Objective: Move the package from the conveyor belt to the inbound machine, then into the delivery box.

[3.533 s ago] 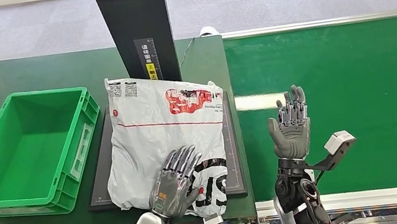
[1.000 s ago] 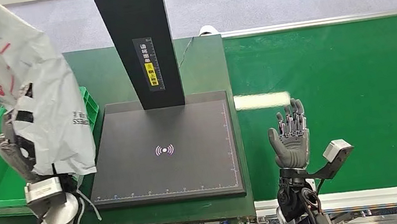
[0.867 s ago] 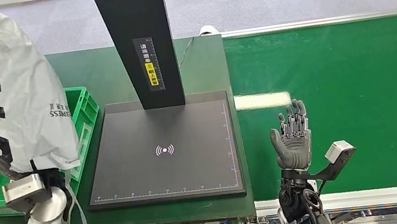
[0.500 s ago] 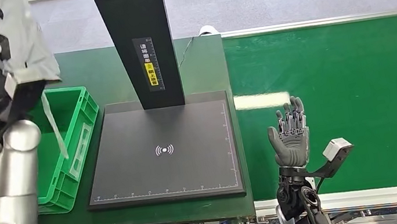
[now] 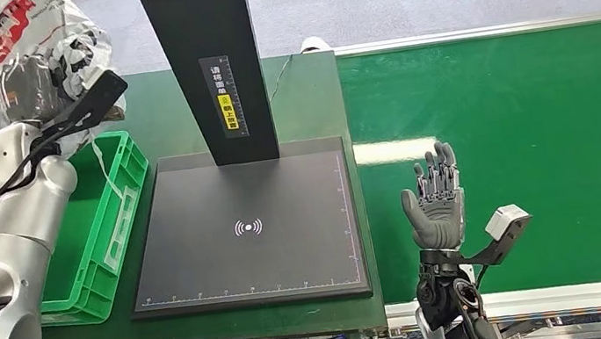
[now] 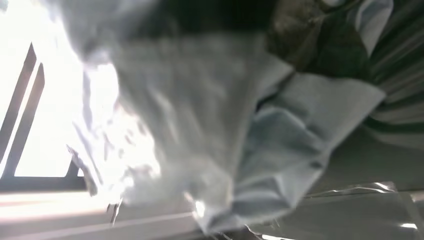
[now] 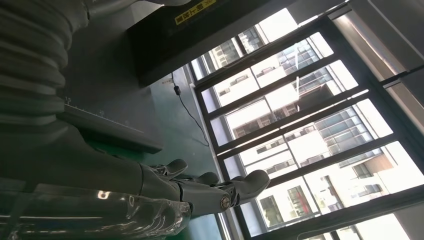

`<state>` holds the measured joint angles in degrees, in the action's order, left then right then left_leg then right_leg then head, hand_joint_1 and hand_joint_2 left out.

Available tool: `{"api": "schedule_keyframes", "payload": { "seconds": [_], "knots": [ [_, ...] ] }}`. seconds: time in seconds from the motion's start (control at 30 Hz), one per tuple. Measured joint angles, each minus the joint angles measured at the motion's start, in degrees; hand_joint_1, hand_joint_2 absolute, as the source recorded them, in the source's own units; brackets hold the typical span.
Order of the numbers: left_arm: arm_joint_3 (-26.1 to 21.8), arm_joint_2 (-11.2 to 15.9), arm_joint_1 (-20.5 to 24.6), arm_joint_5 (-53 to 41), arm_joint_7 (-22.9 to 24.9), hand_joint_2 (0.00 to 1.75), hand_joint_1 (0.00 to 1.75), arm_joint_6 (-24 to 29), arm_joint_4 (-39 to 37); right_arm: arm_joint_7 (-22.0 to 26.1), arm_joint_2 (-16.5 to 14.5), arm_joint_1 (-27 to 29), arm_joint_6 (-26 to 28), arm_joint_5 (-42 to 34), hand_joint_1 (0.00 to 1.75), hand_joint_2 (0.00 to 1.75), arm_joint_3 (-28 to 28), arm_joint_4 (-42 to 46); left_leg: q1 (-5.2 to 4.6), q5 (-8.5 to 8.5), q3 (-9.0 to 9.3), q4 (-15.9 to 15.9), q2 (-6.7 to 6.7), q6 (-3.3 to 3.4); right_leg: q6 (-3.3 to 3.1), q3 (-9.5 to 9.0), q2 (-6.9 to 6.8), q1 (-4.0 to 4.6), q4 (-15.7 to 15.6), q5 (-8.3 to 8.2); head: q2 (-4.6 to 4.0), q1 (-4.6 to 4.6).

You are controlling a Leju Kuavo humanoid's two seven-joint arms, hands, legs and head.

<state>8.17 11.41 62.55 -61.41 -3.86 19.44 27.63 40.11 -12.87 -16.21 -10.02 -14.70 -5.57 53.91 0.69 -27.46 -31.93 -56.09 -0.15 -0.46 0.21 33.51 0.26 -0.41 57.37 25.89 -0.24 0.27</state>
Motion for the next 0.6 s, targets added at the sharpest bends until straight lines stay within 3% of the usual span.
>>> {"api": "schedule_keyframes", "payload": {
  "seconds": [0.4,0.6],
  "knots": [
    [-1.31,3.13,-5.18,0.25,1.50,1.75,1.75,-1.51,-4.47,0.00,0.04,0.82,-0.03,0.26,0.00,1.75,-0.05,0.05,0.01,0.00,-0.08,0.01,0.10,0.00,0.00,0.08,0.02,0.01,0.01,0.00,0.00,0.00],
    [-3.34,5.14,-5.69,0.31,3.11,1.75,1.75,-2.01,-5.62,0.00,0.18,1.17,-0.70,0.62,0.00,1.75,-0.07,0.05,0.01,0.00,-0.11,0.01,0.11,-0.01,0.00,0.13,0.02,0.01,0.01,0.00,0.00,0.00]
  ]
}}
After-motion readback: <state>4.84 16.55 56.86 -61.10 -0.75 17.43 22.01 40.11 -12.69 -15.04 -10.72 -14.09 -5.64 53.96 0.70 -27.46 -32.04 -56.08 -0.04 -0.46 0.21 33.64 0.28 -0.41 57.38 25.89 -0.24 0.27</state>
